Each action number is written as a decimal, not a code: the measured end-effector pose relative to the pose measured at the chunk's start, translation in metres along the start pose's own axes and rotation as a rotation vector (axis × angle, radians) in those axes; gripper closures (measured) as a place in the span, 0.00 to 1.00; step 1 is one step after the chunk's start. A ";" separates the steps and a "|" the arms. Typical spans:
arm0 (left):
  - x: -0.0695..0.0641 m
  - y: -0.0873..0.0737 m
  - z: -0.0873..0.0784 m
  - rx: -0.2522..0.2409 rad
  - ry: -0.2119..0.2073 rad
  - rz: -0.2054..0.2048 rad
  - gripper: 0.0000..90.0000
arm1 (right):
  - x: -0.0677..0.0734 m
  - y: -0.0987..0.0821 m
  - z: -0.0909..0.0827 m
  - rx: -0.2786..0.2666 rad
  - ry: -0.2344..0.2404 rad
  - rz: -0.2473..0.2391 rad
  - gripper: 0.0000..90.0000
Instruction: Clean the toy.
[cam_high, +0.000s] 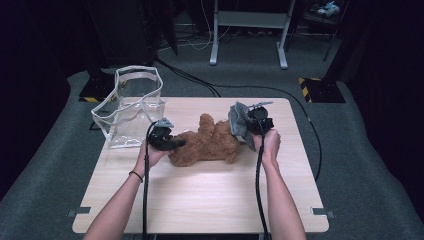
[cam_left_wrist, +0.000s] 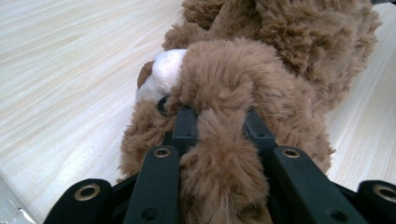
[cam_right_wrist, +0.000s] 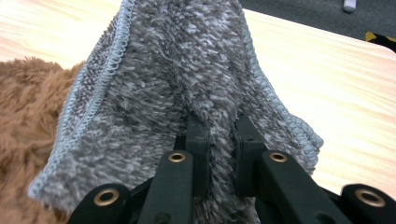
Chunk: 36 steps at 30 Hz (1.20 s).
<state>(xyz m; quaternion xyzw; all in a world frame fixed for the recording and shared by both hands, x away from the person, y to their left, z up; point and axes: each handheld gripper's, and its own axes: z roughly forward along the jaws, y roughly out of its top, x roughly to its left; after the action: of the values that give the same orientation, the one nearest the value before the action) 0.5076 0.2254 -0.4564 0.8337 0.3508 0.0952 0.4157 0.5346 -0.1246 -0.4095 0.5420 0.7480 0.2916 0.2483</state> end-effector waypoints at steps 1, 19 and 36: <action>0.000 0.000 0.000 -0.001 0.000 -0.002 0.80 | -0.001 -0.002 -0.004 -0.011 0.002 0.005 0.89; 0.002 0.003 -0.001 0.019 0.000 0.007 0.80 | 0.127 -0.045 -0.054 -0.168 0.267 -0.275 0.89; 0.002 0.002 -0.001 0.019 -0.009 0.003 0.80 | 0.179 -0.068 -0.011 -0.075 0.311 -0.303 0.89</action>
<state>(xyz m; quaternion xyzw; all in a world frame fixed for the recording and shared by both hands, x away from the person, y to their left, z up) 0.5096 0.2258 -0.4546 0.8386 0.3487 0.0888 0.4090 0.4299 0.0279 -0.4594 0.3620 0.8389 0.3589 0.1909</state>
